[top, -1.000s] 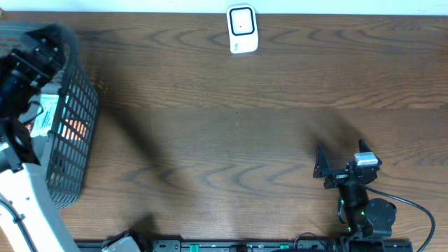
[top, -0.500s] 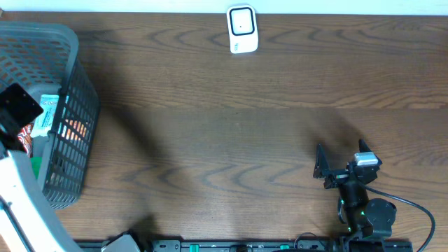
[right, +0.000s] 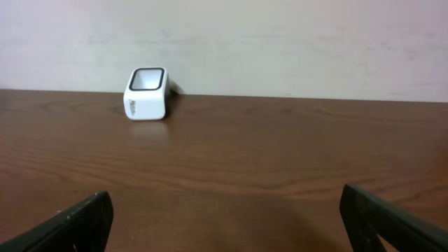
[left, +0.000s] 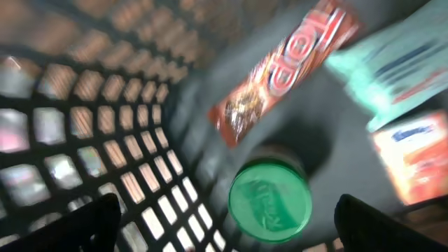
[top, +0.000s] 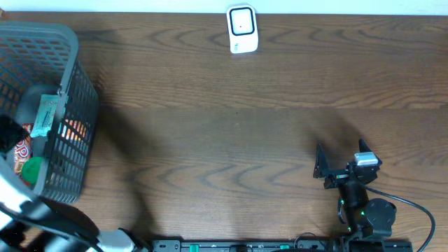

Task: Scan the item barcode
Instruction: 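Reach the left gripper into the basket toward the green-capped bottle, then grasp the green-capped bottle with the left gripper and lift it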

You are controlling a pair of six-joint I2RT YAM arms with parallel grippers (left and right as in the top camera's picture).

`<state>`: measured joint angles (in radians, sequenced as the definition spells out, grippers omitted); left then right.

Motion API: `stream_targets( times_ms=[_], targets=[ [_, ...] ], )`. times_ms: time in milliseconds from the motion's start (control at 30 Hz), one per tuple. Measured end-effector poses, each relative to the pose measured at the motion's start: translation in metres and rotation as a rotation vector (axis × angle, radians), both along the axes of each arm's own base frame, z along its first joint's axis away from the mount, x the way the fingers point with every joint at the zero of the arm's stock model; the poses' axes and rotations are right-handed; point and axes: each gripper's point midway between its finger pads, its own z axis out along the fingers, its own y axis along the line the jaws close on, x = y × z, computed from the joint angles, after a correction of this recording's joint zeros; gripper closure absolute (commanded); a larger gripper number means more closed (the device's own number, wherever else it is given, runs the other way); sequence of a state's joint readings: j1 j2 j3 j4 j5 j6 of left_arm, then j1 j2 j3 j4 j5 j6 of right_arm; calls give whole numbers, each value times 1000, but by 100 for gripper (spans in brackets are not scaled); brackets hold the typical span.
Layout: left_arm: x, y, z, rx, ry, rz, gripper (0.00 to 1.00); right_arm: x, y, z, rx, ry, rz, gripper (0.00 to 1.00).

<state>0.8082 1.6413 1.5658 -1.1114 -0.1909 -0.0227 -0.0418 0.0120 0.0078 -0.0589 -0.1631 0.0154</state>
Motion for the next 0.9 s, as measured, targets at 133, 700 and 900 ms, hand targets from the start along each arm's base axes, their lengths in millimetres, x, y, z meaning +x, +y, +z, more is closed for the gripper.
stream_targets(
  times_ms=[133,700,900],
  targets=[
    [-8,3,-30,-101,41,33,2,0,0,0,0,0,0,1],
    [5,-18,-71,-280,5,37,2,0,0,0,0,0,0,1],
    [-3,-31,-98,-326,31,42,2,0,0,0,0,0,0,1]
  ],
)
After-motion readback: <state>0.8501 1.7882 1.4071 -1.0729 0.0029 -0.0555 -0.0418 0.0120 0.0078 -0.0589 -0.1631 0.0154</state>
